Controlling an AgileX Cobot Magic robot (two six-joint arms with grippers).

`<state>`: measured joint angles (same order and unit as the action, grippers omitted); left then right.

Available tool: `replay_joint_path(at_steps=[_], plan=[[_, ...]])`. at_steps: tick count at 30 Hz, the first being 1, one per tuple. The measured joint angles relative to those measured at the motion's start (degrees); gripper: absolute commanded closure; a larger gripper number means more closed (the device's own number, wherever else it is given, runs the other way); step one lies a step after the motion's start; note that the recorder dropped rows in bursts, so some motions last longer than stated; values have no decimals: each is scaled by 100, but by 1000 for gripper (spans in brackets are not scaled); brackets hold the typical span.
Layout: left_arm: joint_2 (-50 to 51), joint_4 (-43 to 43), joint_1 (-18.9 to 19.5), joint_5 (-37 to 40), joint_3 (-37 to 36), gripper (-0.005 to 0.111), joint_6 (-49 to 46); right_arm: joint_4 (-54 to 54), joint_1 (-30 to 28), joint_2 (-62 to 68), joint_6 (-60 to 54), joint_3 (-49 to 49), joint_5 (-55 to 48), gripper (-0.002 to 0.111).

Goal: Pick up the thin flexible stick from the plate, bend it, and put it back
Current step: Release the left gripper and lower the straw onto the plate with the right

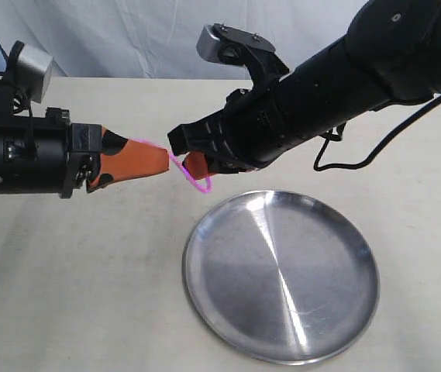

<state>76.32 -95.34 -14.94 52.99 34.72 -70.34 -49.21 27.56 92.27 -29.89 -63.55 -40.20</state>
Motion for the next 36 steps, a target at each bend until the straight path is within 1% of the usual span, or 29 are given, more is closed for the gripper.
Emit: replay_joint_path(at_steps=[2, 3, 5, 7, 12, 15, 23, 27, 30, 36], plan=[[11, 32, 10, -64, 0, 85, 73, 0, 9, 0, 21, 0, -32, 108], [11, 35, 10, -76, 0, 76, 85, 0, 9, -10, 33, 0, -45, 108], [32, 45, 10, -85, 0, 62, 109, 69, 23, -10, 126, 0, -53, 108], [40, 135, 10, -97, 0, 58, 201, 225, 23, -10, 276, 0, -53, 108], [40, 421, 10, -146, 0, 58, 398, 892, 34, -10, 872, 0, 37, 108], [40, 595, 10, -182, 0, 58, 550, 1492, 34, -11, 1337, 0, 86, 108], [40, 1311, 10, -146, 0, 58, 887, 3669, 45, -11, 2936, 0, 162, 108], [40, 1412, 10, -133, 0, 58, 950, 4504, 45, -11, 3338, 0, -15, 108], [40, 1442, 10, -133, 0, 58, 974, 4862, 45, -11, 3395, 0, -212, 108], [40, 1456, 10, -119, 0, 58, 977, 5038, 45, 163, 3428, 0, -453, 108]])
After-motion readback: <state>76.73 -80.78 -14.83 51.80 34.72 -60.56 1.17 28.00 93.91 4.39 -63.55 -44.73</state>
